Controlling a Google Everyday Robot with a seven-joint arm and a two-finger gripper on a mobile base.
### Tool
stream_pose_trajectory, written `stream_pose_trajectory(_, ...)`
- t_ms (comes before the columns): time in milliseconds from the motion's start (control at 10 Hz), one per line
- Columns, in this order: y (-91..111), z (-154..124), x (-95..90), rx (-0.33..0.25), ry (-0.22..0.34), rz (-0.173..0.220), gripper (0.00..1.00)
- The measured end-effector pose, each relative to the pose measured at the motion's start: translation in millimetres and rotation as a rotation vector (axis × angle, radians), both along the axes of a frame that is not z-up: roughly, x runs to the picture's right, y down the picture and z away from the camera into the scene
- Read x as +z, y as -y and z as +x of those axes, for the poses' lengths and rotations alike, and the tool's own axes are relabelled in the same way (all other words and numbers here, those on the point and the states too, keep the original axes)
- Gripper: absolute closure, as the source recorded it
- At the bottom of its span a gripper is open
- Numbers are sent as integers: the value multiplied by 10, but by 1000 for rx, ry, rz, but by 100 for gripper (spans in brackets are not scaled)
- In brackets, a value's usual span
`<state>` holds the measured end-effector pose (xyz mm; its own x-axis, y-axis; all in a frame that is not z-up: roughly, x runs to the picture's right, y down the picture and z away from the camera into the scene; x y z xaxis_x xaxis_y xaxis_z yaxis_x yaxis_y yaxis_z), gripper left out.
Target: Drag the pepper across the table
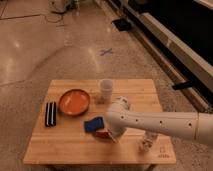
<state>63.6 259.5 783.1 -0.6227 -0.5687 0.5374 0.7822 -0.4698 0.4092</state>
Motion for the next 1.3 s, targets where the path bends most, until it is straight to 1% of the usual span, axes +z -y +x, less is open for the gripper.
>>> stream_pose_trajectory(100, 12, 69, 4, 3, -15, 0, 65)
stream_pose_trajectory(400, 16, 359, 28, 14, -78, -12, 32)
stream_pose_trajectory(500, 27, 437, 37, 22, -96, -14, 24)
stream_pose_trajectory(600, 58, 505, 40, 34, -112, -11, 20)
stream_pose_trajectory(800, 171, 587, 35, 63, -132, 3, 20)
stream_pose_trajectory(1000, 409, 644, 0, 92, -138, 38, 20)
stream_pose_trajectory(1100, 489, 652, -15, 99, -137, 47, 20)
stream_pose_trajectory(1300, 522, 672, -27, 105, -138, 51, 20)
